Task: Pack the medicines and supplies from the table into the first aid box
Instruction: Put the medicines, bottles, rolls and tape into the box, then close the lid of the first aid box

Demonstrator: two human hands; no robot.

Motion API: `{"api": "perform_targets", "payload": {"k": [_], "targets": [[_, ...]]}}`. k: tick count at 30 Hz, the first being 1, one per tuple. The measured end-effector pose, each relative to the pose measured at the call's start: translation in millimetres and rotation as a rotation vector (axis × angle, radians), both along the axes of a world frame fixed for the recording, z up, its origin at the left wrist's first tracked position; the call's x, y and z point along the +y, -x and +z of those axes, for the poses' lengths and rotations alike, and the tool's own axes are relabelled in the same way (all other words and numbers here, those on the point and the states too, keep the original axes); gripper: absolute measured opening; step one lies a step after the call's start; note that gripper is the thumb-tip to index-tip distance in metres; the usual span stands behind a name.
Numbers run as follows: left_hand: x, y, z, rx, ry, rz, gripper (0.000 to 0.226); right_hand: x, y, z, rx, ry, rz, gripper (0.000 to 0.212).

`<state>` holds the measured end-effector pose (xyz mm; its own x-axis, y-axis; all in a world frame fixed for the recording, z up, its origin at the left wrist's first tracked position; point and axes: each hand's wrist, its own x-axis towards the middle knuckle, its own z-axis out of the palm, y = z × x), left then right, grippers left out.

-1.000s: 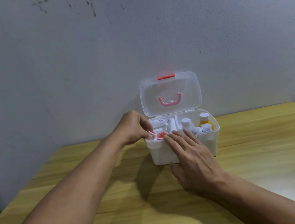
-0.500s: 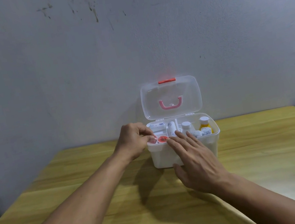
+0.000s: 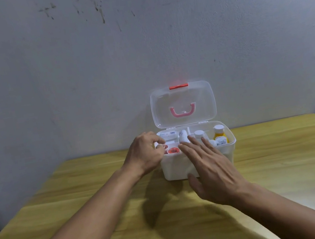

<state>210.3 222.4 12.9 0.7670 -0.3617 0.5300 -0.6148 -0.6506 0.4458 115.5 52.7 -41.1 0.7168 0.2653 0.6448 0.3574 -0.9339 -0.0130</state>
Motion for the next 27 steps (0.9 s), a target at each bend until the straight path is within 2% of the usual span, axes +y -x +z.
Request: {"api": "perform_targets", "payload": {"k": [2, 4, 7, 9, 11, 19, 23, 27], "targets": [[-8.5, -4.1, -0.8, -0.013, 0.039, 0.037, 0.026, -7.4, -4.9, 9.2, -0.024, -0.088, 0.004, 0.066], [-21.0, -9.0, -1.8, 0.062, 0.05, 0.083, 0.04, -17.0, -14.1, 24.6, -0.062, -0.178, -0.016, 0.057], [-38.1, -20.0, -6.0, 0.214, -0.102, 0.148, 0.07, -36.2, -37.6, 51.8, -0.008, -0.271, -0.091, 0.049], [-44.9, -22.7, -11.2, 0.306, -0.195, 0.165, 0.08, -51.3, -60.3, 68.9, 0.066, -0.298, -0.165, 0.05], [-47.8, -24.0, -15.0, 0.347, -0.21, 0.154, 0.086, -63.9, -84.4, 83.7, 0.104, -0.288, -0.219, 0.052], [-48.7, -19.2, -16.1, 0.343, -0.25, 0.161, 0.087, -84.9, -154.8, 121.6, 0.214, -0.08, -0.381, 0.068], [-48.0, -21.1, -18.8, 0.351, -0.243, 0.167, 0.086, -87.3, -164.6, 125.9, 0.206, -0.079, -0.427, 0.059], [-47.7, -26.2, -20.4, 0.34, -0.144, 0.136, 0.085, -88.6, -153.5, 130.6, 0.045, -0.104, -0.425, 0.046]]}}
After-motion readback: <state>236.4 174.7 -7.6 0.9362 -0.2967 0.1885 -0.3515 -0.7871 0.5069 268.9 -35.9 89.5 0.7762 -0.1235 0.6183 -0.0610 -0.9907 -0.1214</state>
